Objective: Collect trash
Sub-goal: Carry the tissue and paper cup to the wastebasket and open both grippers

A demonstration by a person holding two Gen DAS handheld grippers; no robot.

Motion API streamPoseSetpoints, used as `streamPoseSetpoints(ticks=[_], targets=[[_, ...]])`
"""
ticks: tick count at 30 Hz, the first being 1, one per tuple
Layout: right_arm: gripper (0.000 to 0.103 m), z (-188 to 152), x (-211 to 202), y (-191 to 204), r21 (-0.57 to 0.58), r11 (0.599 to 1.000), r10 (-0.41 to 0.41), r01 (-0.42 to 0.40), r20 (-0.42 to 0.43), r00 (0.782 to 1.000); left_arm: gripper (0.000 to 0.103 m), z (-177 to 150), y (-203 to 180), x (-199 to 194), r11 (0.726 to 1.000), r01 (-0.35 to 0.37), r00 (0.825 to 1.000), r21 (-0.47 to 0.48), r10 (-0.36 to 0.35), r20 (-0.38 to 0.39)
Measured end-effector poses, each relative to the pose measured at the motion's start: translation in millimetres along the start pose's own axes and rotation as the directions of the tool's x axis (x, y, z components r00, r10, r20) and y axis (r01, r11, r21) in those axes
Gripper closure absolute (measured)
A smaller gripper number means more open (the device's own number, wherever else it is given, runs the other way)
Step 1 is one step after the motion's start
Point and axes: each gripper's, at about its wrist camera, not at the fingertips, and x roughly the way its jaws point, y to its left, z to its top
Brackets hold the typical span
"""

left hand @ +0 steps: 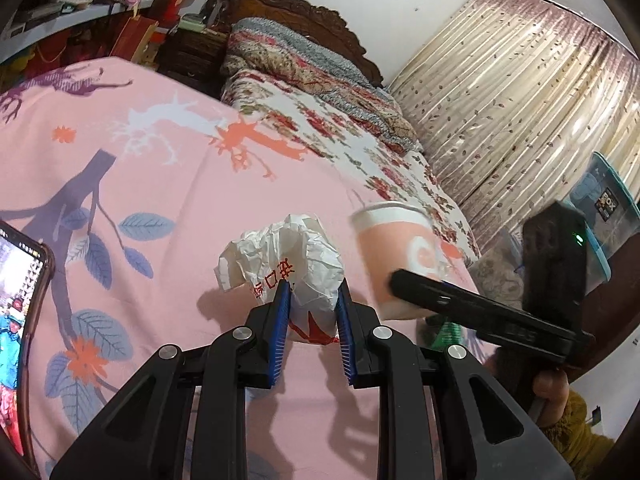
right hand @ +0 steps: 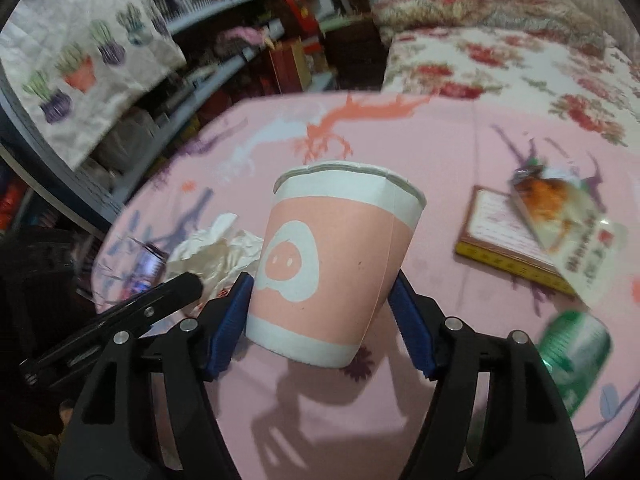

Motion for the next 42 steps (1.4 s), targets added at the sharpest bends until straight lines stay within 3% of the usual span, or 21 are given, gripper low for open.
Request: streamPoseSetpoints(ticks=[3, 9, 15, 19, 28, 33, 36, 42], targets=[[0.034, -13, -34, -16, 0.044, 0.999, 0.001, -0.004, 0.081, 0.997, 0.083, 0, -13, -5, 1.000, 0.016, 1.000, 0.024, -0.016, 0.005], [0.033, -57, -98, -78, 0.225, 0.973, -0.103, 0.057, 0.198, 0.975, 0.083, -3, -45, -6, 0.995, 0.055, 0.998, 0.078, -0.054, -0.009], [0.033, -102, -140, -137, 0.400, 0.910, -0.215, 0.114, 0.220, 0.951, 0.083, -7, -78, 3, 0.988, 0.090, 0.996, 0.130, -0.085, -0.040], [0.033, -124, -153, -160, 0.451, 0.881, -0.264, 0.145, 0.213, 0.940, 0.083, -7, -99, 12, 0.980, 0.112, 0.992, 0.166, -0.101, -0.071], [0.033, -158, -169, -188, 0.466, 0.872, -0.290, 0.147, 0.252, 0.923, 0.083, -17, -177, 61, 0.939, 0.182, 0.972, 0.290, -0.127, -0.200], [0.033, -179, -194, -219, 0.504, 0.853, -0.320, 0.136, 0.299, 0.899, 0.083, -33, -249, 103, 0.892, 0.252, 0.944, 0.374, -0.141, -0.299], [0.033, -197, -222, -253, 0.565, 0.815, -0.364, 0.129, 0.327, 0.872, 0.083, -49, -302, 132, 0.849, 0.318, 0.916, 0.423, -0.160, -0.367], [0.033, -242, -300, -341, 0.710, 0.686, -0.531, 0.160, 0.338, 0.777, 0.083, -96, -427, 207, 0.730, 0.472, 0.837, 0.494, -0.195, -0.511]])
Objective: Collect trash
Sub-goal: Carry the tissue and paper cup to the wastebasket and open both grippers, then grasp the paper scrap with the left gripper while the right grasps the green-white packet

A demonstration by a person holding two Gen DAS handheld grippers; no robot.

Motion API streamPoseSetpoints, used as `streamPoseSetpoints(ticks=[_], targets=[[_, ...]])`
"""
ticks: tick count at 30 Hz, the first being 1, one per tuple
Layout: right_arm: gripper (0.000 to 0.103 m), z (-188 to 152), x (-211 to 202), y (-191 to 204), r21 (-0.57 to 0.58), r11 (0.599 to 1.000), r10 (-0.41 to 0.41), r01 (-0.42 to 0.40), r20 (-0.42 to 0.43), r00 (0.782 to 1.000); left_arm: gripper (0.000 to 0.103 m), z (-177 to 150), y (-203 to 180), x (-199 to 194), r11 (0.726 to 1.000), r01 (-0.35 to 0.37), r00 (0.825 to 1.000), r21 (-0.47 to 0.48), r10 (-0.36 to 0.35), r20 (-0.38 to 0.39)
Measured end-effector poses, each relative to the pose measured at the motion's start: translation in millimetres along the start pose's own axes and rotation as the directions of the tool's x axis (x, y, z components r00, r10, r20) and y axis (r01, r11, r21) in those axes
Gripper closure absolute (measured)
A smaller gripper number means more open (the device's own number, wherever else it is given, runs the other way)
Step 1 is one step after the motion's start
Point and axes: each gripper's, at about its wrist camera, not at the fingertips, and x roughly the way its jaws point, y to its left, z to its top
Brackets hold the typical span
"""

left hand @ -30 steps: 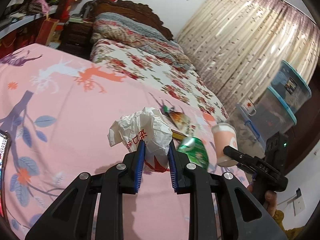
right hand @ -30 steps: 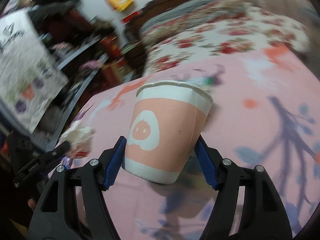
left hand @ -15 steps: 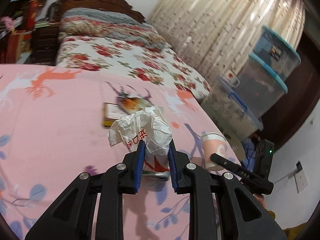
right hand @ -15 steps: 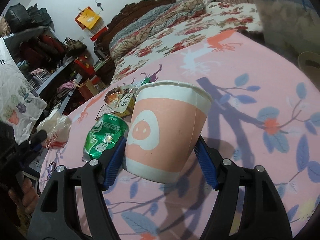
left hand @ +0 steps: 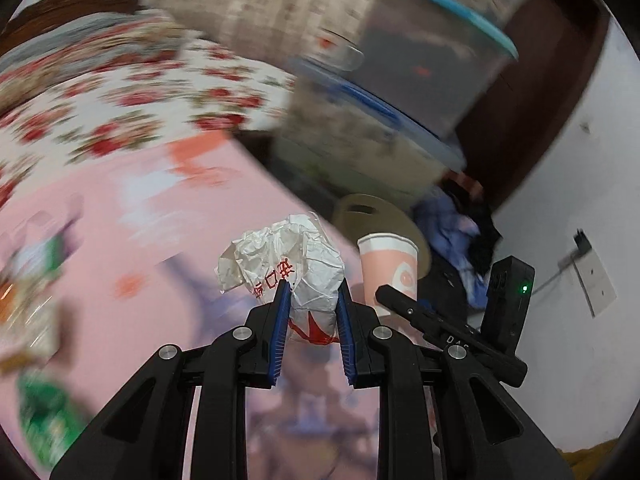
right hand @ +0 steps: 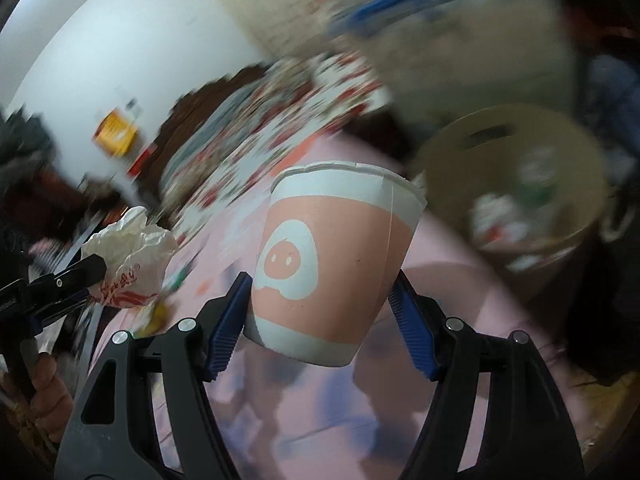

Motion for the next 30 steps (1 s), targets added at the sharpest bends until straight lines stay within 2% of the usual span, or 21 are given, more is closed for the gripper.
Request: streamPoseSetpoints(ticks=[2, 5, 7, 8, 9, 10, 11, 13, 17, 21, 25, 28, 30], targets=[[0.033, 17, -6, -27, 0.027, 0.998, -0.051, 0.051, 0.029, 0.998, 0.083, 25, -33, 41, 0.997, 0.059, 0.998, 0.054, -0.057, -0.033], [0.032, 40, -6, -64, 0.053, 0.991, -0.122, 0.120, 0.042, 0.992, 0.083, 52, -75, 93, 0.986, 0.104, 0.993, 0.128, -0.096, -0.062], [0.029, 51, 3, -77, 0.024, 0.986, -0.168, 0.167, 0.034, 0.985, 0.080, 66, -99, 127, 0.978, 0.114, 0.992, 0.174, -0.104, -0.067], [0.028, 54, 10, -79, 0.008, 0.982, -0.190, 0.190, 0.025, 0.982, 0.073, 72, -106, 141, 0.976, 0.114, 0.992, 0.186, -0.103, -0.070], [0.025, 56, 18, -82, -0.009, 0.976, -0.220, 0.220, 0.013, 0.976, 0.050, 77, -114, 162, 0.976, 0.100, 0.993, 0.193, -0.086, -0.079], [0.022, 56, 20, -87, -0.010, 0.973, -0.230, 0.231, 0.013, 0.973, 0.039, 79, -117, 176, 0.978, 0.072, 0.995, 0.195, -0.056, -0.085], [0.022, 56, 23, -93, 0.010, 0.972, -0.234, 0.234, 0.001, 0.972, 0.041, 81, -119, 195, 0.979, 0.030, 0.995, 0.203, -0.010, -0.097], [0.022, 53, 13, -103, 0.053, 0.976, -0.211, 0.210, 0.020, 0.977, 0.045, 81, -118, 208, 0.981, 0.007, 0.992, 0.192, 0.018, -0.127], [0.022, 43, -11, -106, 0.114, 0.983, -0.154, 0.144, 0.088, 0.984, 0.046, 69, -93, 184, 0.992, 0.039, 0.993, 0.120, -0.025, -0.118], [0.027, 36, -12, -97, 0.145, 0.986, -0.096, 0.083, 0.087, 0.992, 0.046, 42, -72, 135, 0.993, 0.026, 0.995, 0.111, -0.015, -0.102], [0.039, 32, -7, -62, 0.104, 0.995, -0.016, 0.008, 0.083, 0.996, 0.046, 1, -53, 78, 0.993, 0.004, 0.995, 0.116, 0.008, -0.101], [0.049, 26, 6, -30, 0.061, 0.997, 0.053, -0.055, 0.047, 0.998, 0.044, -32, -34, 28, 0.993, -0.028, 0.997, 0.116, 0.037, -0.072], [0.051, 21, 18, -8, 0.032, 0.996, 0.083, -0.083, 0.015, 0.996, 0.044, -52, -21, -1, 0.992, -0.062, 0.996, 0.108, 0.068, -0.052]])
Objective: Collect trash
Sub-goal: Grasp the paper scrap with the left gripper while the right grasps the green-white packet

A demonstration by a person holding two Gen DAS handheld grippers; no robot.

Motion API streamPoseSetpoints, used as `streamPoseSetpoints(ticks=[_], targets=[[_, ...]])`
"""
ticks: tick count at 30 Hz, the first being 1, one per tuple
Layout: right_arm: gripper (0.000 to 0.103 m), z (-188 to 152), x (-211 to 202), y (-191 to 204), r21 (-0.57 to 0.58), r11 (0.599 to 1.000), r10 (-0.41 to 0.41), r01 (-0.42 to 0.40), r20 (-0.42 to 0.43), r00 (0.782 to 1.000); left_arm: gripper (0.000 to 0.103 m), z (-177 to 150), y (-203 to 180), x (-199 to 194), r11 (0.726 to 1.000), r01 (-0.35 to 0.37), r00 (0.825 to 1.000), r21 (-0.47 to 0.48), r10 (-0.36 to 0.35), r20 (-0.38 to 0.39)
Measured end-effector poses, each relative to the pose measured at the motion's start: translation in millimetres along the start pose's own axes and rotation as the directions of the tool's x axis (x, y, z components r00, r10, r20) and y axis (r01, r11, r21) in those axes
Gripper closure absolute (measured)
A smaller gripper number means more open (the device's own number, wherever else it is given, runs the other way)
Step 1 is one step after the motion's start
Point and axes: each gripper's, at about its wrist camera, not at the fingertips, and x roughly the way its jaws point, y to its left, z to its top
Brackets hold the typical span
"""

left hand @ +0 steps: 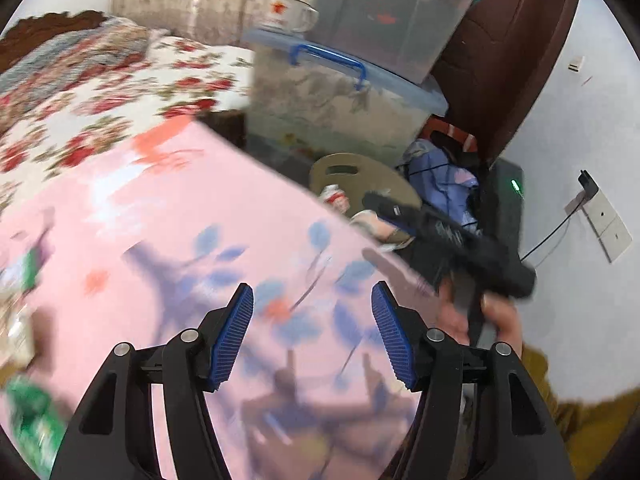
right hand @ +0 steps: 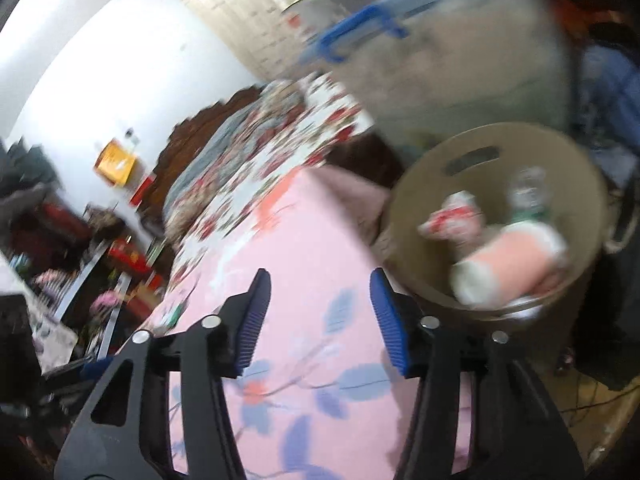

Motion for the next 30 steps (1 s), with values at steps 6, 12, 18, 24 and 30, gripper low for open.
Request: streamPoseSetpoints(ticks=[6, 12, 18, 24, 30], targets=[[0.051, -31, 53, 78, -0.067, 0.989, 0.118, -0.131, -0.165, 0.979, 0.044, -55, 86, -82, 0.970, -0.144, 0.987, -0.197, 0.156, 0.046], [0.050, -61, 114, 174, -0.136, 0.956, 0.207, -0.262, -0.322, 0.924, 0.046, -91, 177, -148, 0.867, -0.213, 0.951, -0.451, 0.290, 0.108], [0.047, -87, 200, 245, -0.173, 0.940, 0.190, -0.295, -0.453, 0.871, 0.046, -113, 206, -176, 0.831, -0.231, 0.930, -0.505, 0.341, 0.135], [0.088, -112, 250, 272, -0.125, 0.929, 0.225, -0.347, -0.555, 0.801, 0.046, -131, 231, -176, 0.811, -0.222, 0.938, -0.542, 0.329, 0.107], [0.097, -113, 232, 252, 0.111, 0.897, 0.409, -0.428, -0.578, 0.707, 0.044, -133, 245, -157, 0.812, -0.135, 0.965, -0.568, 0.237, 0.109]])
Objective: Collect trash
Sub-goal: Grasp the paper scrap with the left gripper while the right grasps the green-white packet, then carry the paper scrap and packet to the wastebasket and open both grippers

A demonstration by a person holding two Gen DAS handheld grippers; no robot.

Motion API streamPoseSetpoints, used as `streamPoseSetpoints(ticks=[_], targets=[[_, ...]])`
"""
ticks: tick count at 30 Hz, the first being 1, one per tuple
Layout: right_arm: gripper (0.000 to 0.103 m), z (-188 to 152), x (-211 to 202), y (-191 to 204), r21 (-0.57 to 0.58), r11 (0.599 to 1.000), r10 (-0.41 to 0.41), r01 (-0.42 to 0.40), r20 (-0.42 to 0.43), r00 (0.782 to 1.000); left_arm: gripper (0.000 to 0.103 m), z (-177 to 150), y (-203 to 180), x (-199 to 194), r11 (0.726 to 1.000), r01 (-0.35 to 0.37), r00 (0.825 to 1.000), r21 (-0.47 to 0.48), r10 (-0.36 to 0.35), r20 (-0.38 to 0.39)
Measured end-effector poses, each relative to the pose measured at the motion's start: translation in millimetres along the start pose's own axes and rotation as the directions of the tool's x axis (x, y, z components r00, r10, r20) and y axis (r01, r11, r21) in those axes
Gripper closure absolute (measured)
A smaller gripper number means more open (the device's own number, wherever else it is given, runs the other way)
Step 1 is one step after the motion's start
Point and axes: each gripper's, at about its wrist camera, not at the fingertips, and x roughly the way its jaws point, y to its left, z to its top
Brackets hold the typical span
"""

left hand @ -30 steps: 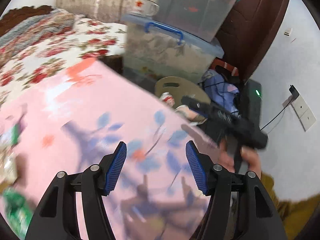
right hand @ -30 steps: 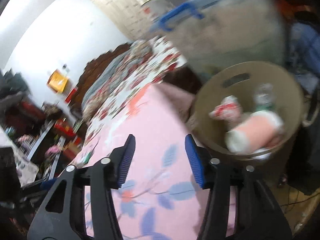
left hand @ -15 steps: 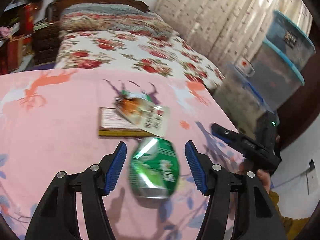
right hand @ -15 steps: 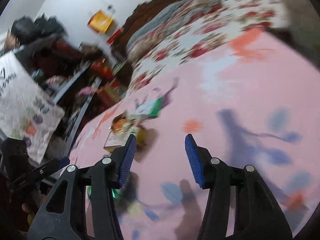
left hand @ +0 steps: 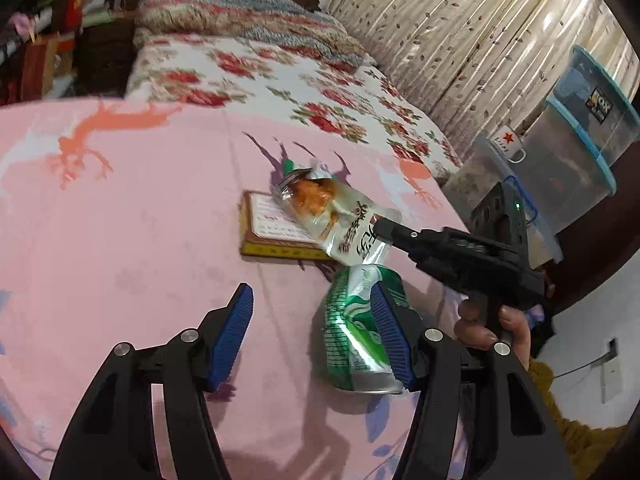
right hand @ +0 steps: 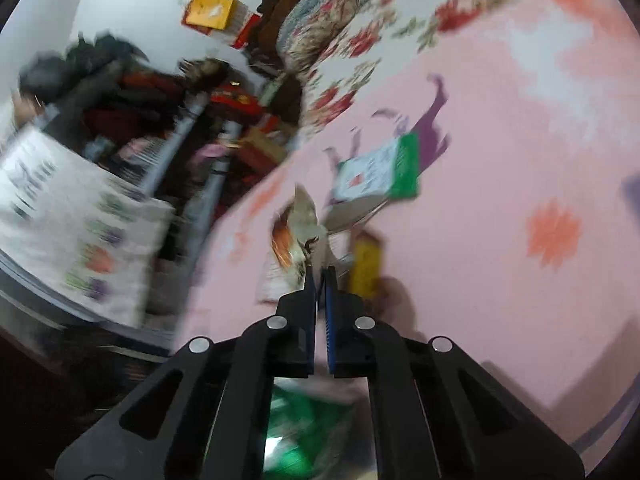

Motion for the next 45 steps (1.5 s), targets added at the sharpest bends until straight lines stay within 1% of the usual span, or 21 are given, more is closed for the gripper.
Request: streamPoseSetpoints(ticks=[3, 5, 11, 13, 14, 16, 18, 20, 21, 23, 24, 25, 30, 32, 33, 34, 35, 37, 40, 42, 45], targets=[[0.097, 0, 7, -1, 0.090, 0.989, 0.121, -0.116, -0.060, 0.991, 0.042, 3, 7, 15, 0.994, 0.093, 0.995, -0.050, -0.095, -0.038], [0.097, 0, 12, 7, 0.104, 0.984, 0.155, -0.146, -0.083, 0.984, 0.037, 7, 12, 25, 0.986, 0.137, 0.989, -0.092, -0.142, -0.045], [0.097, -11, 33, 34, 0.030, 0.987, 0.160, -0.157, -0.182, 0.970, 0.039, 16, 38, 35, 0.923, 0.295, 0.953, -0.248, -0.303, 0.009], [0.093, -17, 41, 41, 0.007, 0.988, 0.154, -0.156, -0.229, 0.961, 0.056, 17, 42, 34, 0.924, 0.284, 0.958, -0.255, -0.286, 0.028], [0.092, -17, 42, 44, -0.021, 0.991, 0.121, -0.129, -0.229, 0.966, 0.088, 18, 43, 34, 0.930, 0.269, 0.962, -0.251, -0.272, 0.025], [0.091, -13, 42, 53, -0.111, 0.992, 0.036, -0.061, -0.218, 0.975, 0.090, 16, 54, 32, 0.910, 0.305, 0.951, -0.282, -0.308, 0.035], [0.091, -2, 35, 57, -0.189, 0.981, -0.078, 0.050, -0.139, 0.987, 0.100, 15, 62, 24, 0.917, 0.283, 0.959, -0.281, -0.278, 0.060], [0.090, 12, 31, 58, -0.241, 0.957, -0.183, 0.165, -0.055, 0.982, 0.100, 12, 71, 15, 0.922, 0.268, 0.964, -0.281, -0.256, 0.078], [0.086, 18, 30, 58, -0.256, 0.940, -0.237, 0.224, -0.020, 0.971, 0.100, 9, 78, 12, 0.916, 0.274, 0.962, -0.293, -0.262, 0.080], [0.057, 34, 35, 59, -0.302, 0.873, -0.378, 0.383, 0.076, 0.923, 0.100, 4, 89, 9, 0.912, 0.269, 0.963, -0.311, -0.256, 0.081], [0.025, 41, 39, 61, -0.325, 0.825, -0.440, 0.462, 0.143, 0.887, 0.100, 0, 94, 8, 0.910, 0.265, 0.964, -0.319, -0.253, 0.080], [0.022, 45, 42, 63, -0.345, 0.791, -0.465, 0.504, 0.195, 0.863, 0.100, -3, 98, 8, 0.907, 0.266, 0.964, -0.326, -0.255, 0.078], [0.028, 65, 89, 65, -0.454, 0.663, -0.581, 0.595, 0.188, 0.792, 0.100, -10, 106, 10, 0.897, 0.272, 0.962, -0.348, -0.266, 0.066], [0.028, 68, 105, 58, -0.489, 0.629, -0.618, 0.605, 0.157, 0.770, 0.100, -9, 106, 10, 0.897, 0.275, 0.961, -0.346, -0.270, 0.065], [0.033, 68, 117, 53, -0.509, 0.610, -0.646, 0.608, 0.124, 0.753, 0.100, -8, 104, 9, 0.899, 0.275, 0.961, -0.340, -0.270, 0.064], [0.044, 65, 116, 53, -0.525, 0.596, -0.637, 0.608, 0.153, 0.756, 0.100, -8, 103, 9, 0.902, 0.273, 0.961, -0.334, -0.267, 0.064], [0.052, 60, 113, 51, -0.538, 0.601, -0.623, 0.591, 0.148, 0.768, 0.100, -6, 100, 6, 0.906, 0.272, 0.962, -0.325, -0.265, 0.066], [0.076, 55, 107, 51, -0.546, 0.607, -0.618, 0.577, 0.131, 0.775, 0.100, -4, 96, 2, 0.911, 0.272, 0.962, -0.310, -0.263, 0.072], [0.084, 46, 87, 44, -0.529, 0.618, -0.609, 0.581, 0.145, 0.780, 0.100, 1, 88, -3, 0.914, 0.277, 0.961, -0.295, -0.267, 0.076], [0.085, 43, 62, 38, -0.487, 0.657, -0.581, 0.576, 0.159, 0.798, 0.100, 6, 77, -5, 0.919, 0.283, 0.959, -0.273, -0.273, 0.074], [0.085, 36, 12, 28, -0.427, 0.689, -0.554, 0.586, 0.212, 0.805, 0.100, 15, 47, -5, 0.930, 0.296, 0.955, -0.218, -0.291, 0.053]])
